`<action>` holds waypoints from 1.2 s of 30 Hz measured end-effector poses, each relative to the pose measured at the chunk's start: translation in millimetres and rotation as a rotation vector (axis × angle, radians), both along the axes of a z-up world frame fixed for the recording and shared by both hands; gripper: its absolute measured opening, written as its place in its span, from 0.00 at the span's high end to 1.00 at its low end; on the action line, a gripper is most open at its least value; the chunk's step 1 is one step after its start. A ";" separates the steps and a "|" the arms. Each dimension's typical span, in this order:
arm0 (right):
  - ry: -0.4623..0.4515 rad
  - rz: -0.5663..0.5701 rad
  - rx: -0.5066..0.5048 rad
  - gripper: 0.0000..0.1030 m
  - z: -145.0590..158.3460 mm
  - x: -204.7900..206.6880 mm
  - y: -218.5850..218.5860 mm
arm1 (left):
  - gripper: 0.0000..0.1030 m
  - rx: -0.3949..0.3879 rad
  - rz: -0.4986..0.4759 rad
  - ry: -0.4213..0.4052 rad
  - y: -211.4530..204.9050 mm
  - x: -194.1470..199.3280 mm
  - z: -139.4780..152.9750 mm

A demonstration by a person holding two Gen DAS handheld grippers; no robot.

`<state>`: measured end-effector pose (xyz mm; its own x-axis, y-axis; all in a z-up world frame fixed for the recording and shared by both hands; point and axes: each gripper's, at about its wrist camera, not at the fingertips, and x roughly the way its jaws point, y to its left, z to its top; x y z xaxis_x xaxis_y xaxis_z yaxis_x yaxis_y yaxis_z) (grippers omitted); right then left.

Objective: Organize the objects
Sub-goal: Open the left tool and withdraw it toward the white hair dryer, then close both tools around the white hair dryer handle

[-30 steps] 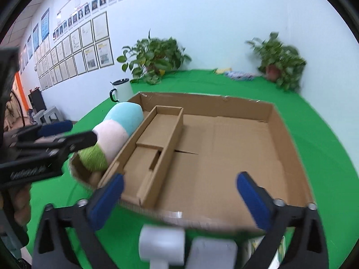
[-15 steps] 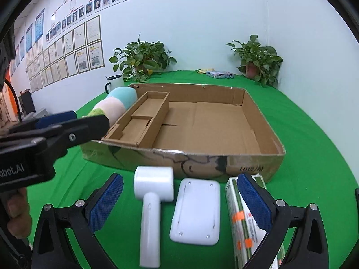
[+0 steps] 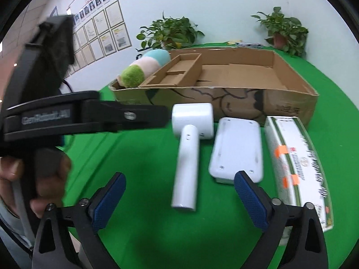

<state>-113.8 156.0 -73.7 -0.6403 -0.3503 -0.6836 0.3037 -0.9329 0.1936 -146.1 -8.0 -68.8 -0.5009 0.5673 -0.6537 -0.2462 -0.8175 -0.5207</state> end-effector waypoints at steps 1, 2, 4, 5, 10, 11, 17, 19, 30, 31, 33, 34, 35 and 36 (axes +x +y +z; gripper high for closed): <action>-0.009 0.009 -0.006 0.15 -2.7 -1.9 -1.9 | 0.23 0.014 -0.007 -0.014 0.9 -3.2 -2.8; -0.015 0.011 -0.001 0.23 -4.9 -5.5 -5.0 | 0.23 0.022 -0.016 -0.028 2.6 -7.0 -6.2; -0.027 0.013 0.025 0.36 -8.6 -12.1 -11.2 | 0.25 0.031 -0.029 -0.050 6.1 -11.7 -12.1; -0.035 0.019 0.032 0.43 -11.3 -14.2 -14.5 | 0.25 0.043 -0.041 -0.058 8.5 -13.1 -15.3; -0.083 0.004 0.070 0.66 -25.5 -24.6 -25.6 | 0.37 0.065 -0.097 -0.093 15.8 -8.9 -24.2; -0.097 -0.001 0.070 0.72 -28.3 -23.7 -26.4 | 0.39 0.086 -0.108 -0.112 14.9 -6.6 -26.3; -0.125 0.012 0.062 0.73 -31.1 12.9 -26.3 | 0.39 0.085 -0.137 -0.143 18.6 23.2 -33.2; -0.150 0.017 0.026 0.73 -29.2 21.1 -25.8 | 0.39 0.088 -0.125 -0.148 18.5 20.1 -34.9; -0.165 -0.033 0.024 0.71 -21.0 -25.0 -29.2 | 0.63 0.085 -0.095 -0.189 10.7 -11.8 -43.5; -0.172 -0.034 0.029 0.72 -24.2 -23.6 -30.5 | 0.65 0.084 -0.094 -0.181 10.1 -9.5 -43.9; -0.143 -0.032 0.061 0.73 -24.3 -11.6 -32.9 | 0.64 0.097 -0.107 -0.185 8.2 -0.3 -46.3; -0.138 -0.028 0.066 0.73 -24.0 -6.4 -32.3 | 0.64 0.108 -0.115 -0.190 8.4 5.8 -47.1; -0.136 -0.027 0.064 0.73 -24.2 1.6 -29.8 | 0.63 0.116 -0.129 -0.192 9.3 13.9 -47.9; -0.140 -0.028 0.059 0.73 -23.6 10.2 -27.6 | 0.63 0.121 -0.141 -0.193 9.8 22.1 -48.7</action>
